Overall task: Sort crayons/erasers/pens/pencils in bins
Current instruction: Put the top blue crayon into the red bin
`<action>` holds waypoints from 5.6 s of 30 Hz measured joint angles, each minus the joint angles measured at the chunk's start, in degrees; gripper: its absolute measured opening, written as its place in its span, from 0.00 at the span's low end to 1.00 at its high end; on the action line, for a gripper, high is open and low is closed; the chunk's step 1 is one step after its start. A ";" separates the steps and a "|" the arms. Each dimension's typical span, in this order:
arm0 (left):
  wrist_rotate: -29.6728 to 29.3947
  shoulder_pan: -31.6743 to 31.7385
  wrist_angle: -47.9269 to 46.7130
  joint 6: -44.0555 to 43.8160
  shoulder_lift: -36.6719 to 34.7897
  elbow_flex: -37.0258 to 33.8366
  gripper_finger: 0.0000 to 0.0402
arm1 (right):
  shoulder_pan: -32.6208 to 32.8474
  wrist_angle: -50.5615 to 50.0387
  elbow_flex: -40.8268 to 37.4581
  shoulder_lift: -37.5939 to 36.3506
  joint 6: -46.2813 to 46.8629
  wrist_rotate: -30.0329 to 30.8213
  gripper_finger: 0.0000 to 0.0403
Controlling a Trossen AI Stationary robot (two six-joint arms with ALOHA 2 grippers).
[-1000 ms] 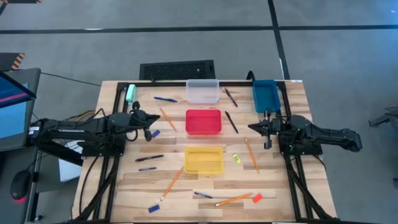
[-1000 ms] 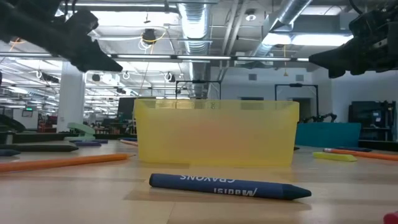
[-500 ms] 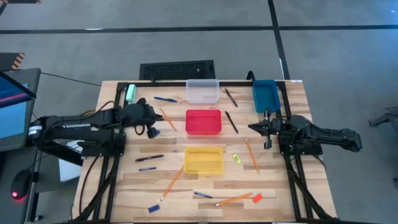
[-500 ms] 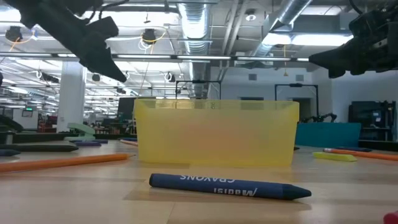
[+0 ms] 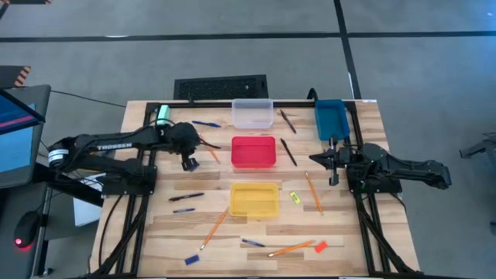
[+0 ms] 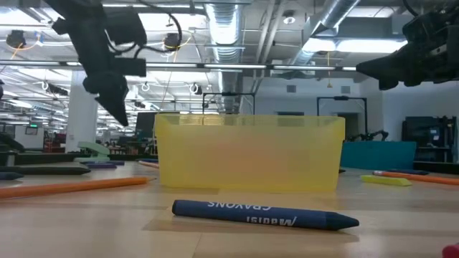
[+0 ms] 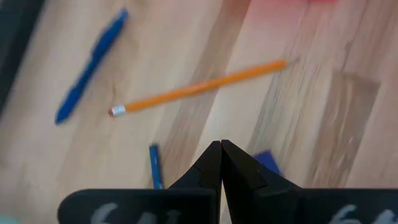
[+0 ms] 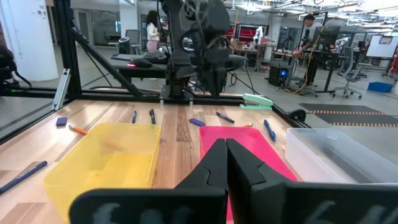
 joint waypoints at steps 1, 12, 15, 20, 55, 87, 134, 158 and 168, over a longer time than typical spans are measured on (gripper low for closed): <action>0.72 0.70 -0.15 0.81 0.81 0.00 0.00 | 0.00 0.02 0.02 0.00 0.00 0.00 0.04; 4.43 13.81 -0.95 11.34 8.36 0.00 0.01 | 0.00 0.02 0.02 0.00 0.00 0.00 0.04; 4.07 16.80 -0.99 11.37 11.20 0.00 0.07 | 0.00 0.02 0.01 0.00 -0.01 0.00 0.04; 5.07 18.33 -1.02 11.33 15.33 1.18 0.24 | 0.00 0.02 0.00 0.00 0.00 0.00 0.04; 7.71 28.45 2.28 17.56 21.29 2.89 0.41 | 0.00 0.05 0.00 0.00 -0.01 0.00 0.04; 5.34 31.90 -0.17 21.53 21.22 7.48 0.55 | 0.00 0.07 0.02 0.00 0.00 0.00 0.04; 2.24 26.70 -2.87 17.42 29.92 12.13 0.55 | 0.00 0.04 0.00 0.02 -0.02 0.00 0.04; 3.68 25.38 -5.43 18.60 35.02 14.79 0.31 | 0.00 0.04 0.00 0.01 -0.01 0.00 0.04; 1.02 20.84 -12.93 4.27 33.57 19.23 0.35 | 0.00 0.04 0.00 0.02 0.00 0.00 0.04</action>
